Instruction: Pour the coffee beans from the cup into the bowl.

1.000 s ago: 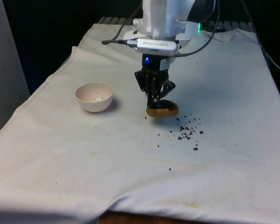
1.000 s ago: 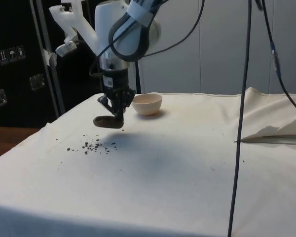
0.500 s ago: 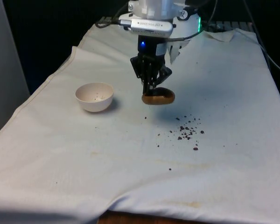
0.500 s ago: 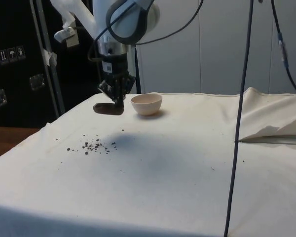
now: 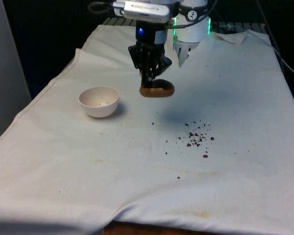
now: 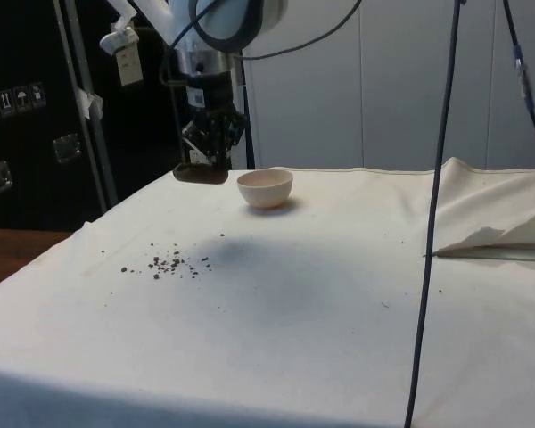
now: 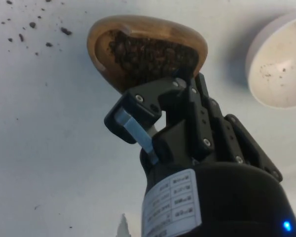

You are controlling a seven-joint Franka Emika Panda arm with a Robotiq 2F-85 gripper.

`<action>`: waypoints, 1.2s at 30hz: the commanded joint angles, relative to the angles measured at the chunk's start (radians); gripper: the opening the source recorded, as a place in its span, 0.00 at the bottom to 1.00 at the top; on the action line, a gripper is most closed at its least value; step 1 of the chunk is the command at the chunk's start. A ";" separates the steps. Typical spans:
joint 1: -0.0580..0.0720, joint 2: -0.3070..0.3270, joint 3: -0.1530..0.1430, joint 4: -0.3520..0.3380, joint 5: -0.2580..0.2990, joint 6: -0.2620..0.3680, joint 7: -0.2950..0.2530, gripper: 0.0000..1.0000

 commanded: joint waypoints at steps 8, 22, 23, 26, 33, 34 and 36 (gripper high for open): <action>-0.003 -0.025 -0.032 0.021 -0.003 -0.061 -0.024 0.00; -0.002 -0.033 -0.093 0.073 -0.011 -0.150 -0.070 0.00; -0.002 -0.033 -0.097 0.077 -0.011 -0.156 -0.073 0.00; -0.002 -0.033 -0.106 0.086 -0.013 -0.166 -0.080 0.00; -0.003 -0.029 -0.140 0.116 -0.024 -0.207 -0.106 0.00; -0.003 -0.029 -0.145 0.118 -0.026 -0.210 -0.109 0.00; -0.003 -0.029 -0.148 0.120 -0.028 -0.213 -0.112 0.00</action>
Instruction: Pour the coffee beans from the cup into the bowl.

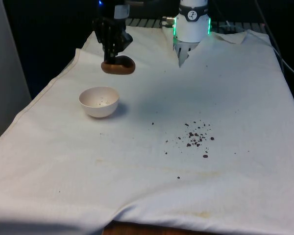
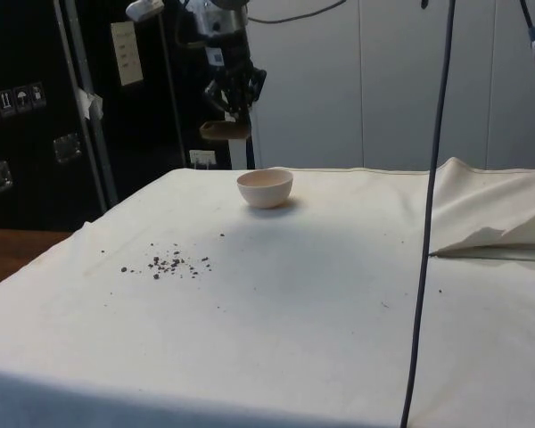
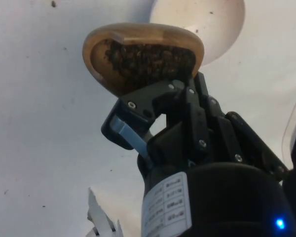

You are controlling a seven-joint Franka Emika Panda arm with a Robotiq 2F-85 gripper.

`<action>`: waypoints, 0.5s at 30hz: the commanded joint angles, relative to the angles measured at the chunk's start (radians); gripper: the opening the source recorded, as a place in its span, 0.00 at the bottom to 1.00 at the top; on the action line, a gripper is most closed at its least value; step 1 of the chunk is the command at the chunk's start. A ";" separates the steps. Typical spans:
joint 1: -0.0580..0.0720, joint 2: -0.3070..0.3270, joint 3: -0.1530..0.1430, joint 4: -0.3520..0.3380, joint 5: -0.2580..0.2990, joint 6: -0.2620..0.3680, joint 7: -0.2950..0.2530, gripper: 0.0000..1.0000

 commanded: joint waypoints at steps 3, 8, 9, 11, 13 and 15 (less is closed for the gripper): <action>0.000 0.001 -0.014 0.009 -0.010 -0.018 -0.013 0.00; 0.000 0.003 -0.033 0.014 -0.033 -0.031 -0.018 0.00; 0.000 0.001 -0.030 0.009 -0.028 -0.021 -0.016 0.00; 0.000 0.005 -0.039 0.015 -0.045 -0.033 -0.018 0.00; 0.000 0.006 -0.045 0.016 -0.055 -0.036 -0.017 0.00; 0.001 0.009 -0.050 0.019 -0.067 -0.040 -0.016 0.00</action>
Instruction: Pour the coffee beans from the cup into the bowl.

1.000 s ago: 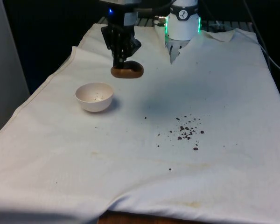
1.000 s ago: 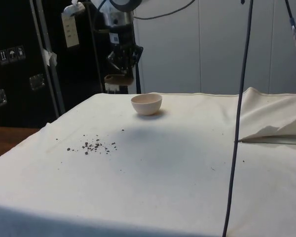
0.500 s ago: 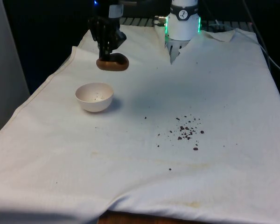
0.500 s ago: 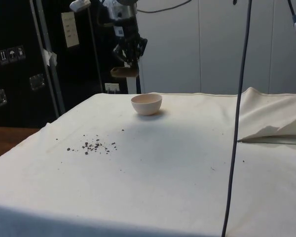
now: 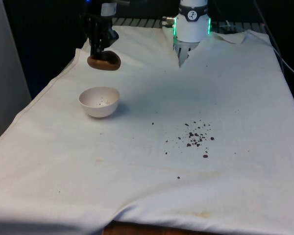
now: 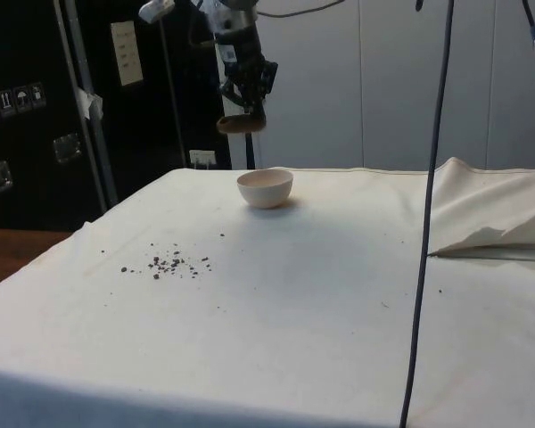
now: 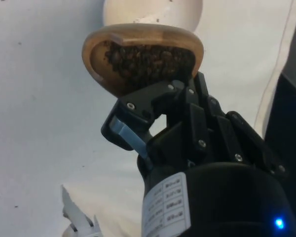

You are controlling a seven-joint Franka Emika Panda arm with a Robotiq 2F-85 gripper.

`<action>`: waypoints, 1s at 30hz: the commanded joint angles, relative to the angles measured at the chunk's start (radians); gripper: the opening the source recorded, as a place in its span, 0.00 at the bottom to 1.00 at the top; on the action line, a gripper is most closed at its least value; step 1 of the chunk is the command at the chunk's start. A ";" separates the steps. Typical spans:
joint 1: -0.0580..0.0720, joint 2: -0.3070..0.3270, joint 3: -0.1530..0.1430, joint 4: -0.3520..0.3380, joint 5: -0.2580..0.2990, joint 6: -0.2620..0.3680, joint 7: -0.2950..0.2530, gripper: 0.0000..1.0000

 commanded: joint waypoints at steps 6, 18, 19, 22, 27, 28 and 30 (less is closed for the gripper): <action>0.002 0.012 -0.013 0.020 -0.038 -0.033 0.004 0.00; 0.004 0.032 -0.028 0.047 -0.117 -0.076 0.021 0.00; 0.005 0.035 -0.028 0.052 -0.132 -0.084 0.026 0.00; 0.006 0.041 -0.028 0.059 -0.154 -0.096 0.036 0.00; 0.008 0.052 -0.027 0.072 -0.188 -0.113 0.053 0.00; 0.009 0.055 -0.027 0.074 -0.194 -0.115 0.057 0.00; 0.010 0.060 -0.027 0.077 -0.207 -0.118 0.064 0.00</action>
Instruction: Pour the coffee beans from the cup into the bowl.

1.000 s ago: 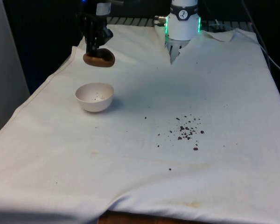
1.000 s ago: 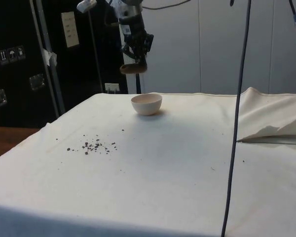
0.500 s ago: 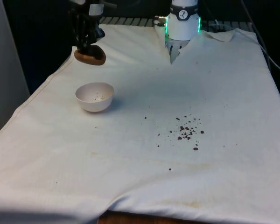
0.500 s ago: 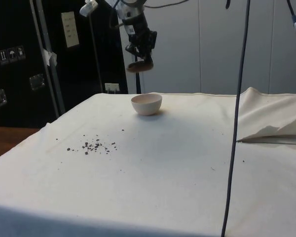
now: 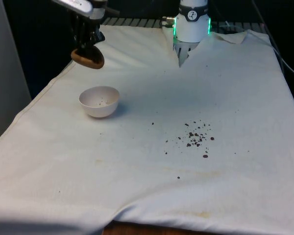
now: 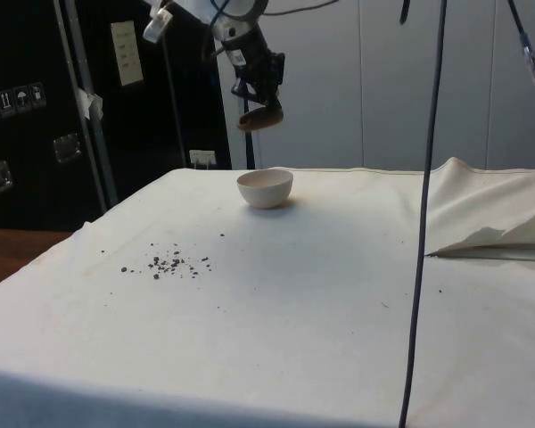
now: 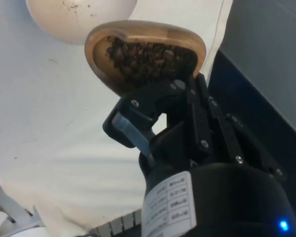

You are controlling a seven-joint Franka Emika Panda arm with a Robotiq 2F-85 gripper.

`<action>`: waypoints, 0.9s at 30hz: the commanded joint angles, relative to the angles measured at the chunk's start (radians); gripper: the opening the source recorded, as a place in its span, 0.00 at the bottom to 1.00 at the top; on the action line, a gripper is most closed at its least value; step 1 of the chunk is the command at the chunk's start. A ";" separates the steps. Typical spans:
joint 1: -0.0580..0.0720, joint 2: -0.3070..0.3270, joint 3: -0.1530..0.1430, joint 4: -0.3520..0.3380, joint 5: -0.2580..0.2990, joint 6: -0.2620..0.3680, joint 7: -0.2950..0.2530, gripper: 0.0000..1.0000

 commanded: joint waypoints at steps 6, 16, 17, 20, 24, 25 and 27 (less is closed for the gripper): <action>0.008 0.018 -0.004 0.012 -0.047 -0.016 0.029 0.00; 0.014 0.043 -0.003 0.026 -0.112 -0.032 0.069 0.00; 0.015 0.046 -0.003 0.028 -0.119 -0.035 0.074 0.00; 0.011 0.044 0.001 0.024 -0.125 -0.028 0.075 0.00; 0.022 0.062 -0.003 0.042 -0.171 -0.059 0.102 0.00; 0.023 0.065 -0.003 0.045 -0.179 -0.063 0.106 0.00; 0.025 0.072 -0.003 0.051 -0.198 -0.074 0.115 0.00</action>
